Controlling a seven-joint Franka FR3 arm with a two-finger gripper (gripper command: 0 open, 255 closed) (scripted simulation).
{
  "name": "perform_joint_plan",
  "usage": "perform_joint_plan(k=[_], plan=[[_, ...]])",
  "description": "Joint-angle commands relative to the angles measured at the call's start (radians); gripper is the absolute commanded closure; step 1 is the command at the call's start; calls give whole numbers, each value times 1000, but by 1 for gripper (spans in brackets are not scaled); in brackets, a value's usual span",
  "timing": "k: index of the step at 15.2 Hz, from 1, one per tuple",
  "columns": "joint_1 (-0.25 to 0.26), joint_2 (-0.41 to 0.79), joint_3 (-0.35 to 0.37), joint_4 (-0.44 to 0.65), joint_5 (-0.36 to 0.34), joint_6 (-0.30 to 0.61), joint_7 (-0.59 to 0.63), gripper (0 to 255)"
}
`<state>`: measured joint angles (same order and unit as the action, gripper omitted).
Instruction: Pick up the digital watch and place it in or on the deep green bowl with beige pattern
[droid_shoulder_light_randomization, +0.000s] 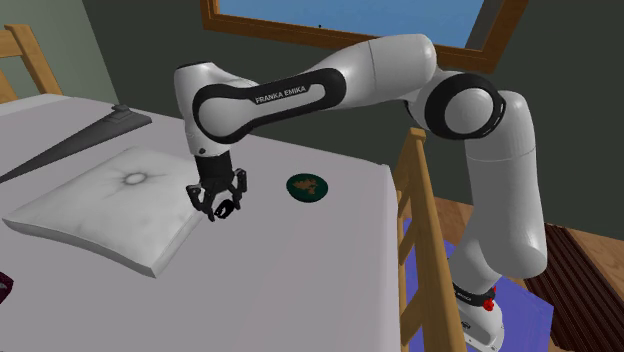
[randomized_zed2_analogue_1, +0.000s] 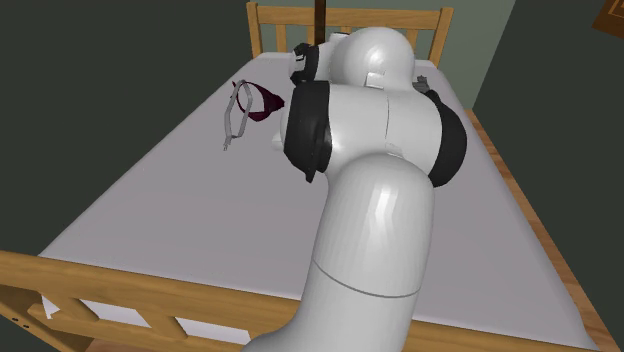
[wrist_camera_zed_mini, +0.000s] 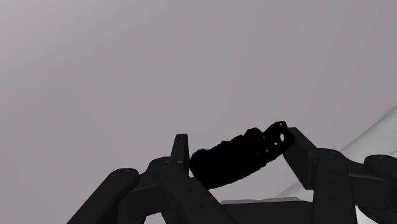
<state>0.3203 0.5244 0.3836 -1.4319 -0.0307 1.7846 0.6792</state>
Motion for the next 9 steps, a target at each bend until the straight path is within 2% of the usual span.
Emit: perform_joint_plan(k=[1, 9], plan=[[1, -4, 1, 20, 1, -24, 2, 255], [5, -16, 5, 98, 5, -113, 9, 255]])
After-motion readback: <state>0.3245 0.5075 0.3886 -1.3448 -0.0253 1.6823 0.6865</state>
